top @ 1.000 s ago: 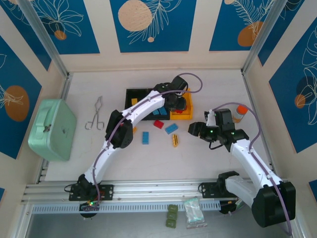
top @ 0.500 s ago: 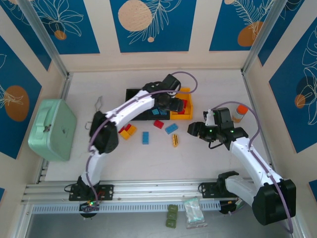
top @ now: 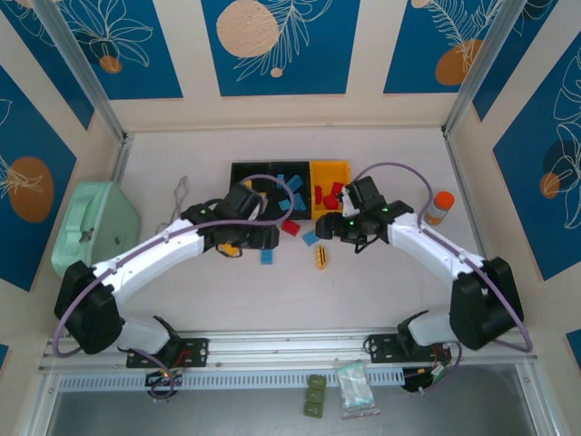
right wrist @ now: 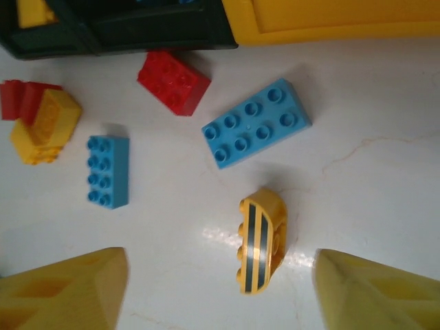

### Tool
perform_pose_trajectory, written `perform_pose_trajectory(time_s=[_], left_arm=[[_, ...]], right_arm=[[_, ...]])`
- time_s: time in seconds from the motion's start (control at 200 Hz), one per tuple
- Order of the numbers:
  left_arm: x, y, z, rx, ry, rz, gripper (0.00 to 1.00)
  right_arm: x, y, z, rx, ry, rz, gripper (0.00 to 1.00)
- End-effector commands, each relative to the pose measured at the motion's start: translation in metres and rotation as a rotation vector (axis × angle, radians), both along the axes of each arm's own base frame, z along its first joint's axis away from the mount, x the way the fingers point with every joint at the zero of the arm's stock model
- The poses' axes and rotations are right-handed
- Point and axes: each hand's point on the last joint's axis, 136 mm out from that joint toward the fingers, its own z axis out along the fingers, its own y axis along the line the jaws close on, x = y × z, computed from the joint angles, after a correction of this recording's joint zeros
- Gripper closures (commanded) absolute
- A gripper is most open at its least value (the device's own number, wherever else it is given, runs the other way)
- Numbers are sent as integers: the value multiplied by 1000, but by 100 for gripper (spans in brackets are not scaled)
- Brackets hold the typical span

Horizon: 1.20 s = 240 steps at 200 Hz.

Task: Sort the legos into containers by color
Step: Place the lego in the container, then pick up the lego from the center of the table.

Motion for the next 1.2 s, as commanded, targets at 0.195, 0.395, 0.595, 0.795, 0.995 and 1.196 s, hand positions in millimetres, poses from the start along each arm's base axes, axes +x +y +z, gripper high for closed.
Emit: perform_pose_trajectory(time_s=[0.195, 0.395, 0.595, 0.795, 0.995, 1.196], left_arm=[[-11, 23, -13, -4, 13, 89, 36], [-12, 31, -17, 12, 14, 104, 36], [-15, 37, -26, 25, 30, 129, 37], [-16, 43, -28, 29, 29, 154, 37], [-18, 44, -31, 4, 28, 185, 37], [-16, 42, -34, 2, 33, 184, 37]], right_arm=[[30, 16, -38, -226, -86, 138, 17], [45, 20, -54, -298, -155, 192, 16], [50, 26, -68, -346, -187, 248, 16], [50, 39, -82, -366, -195, 299, 16], [44, 48, -92, -380, -177, 329, 32], [25, 58, -78, -390, -198, 375, 45]])
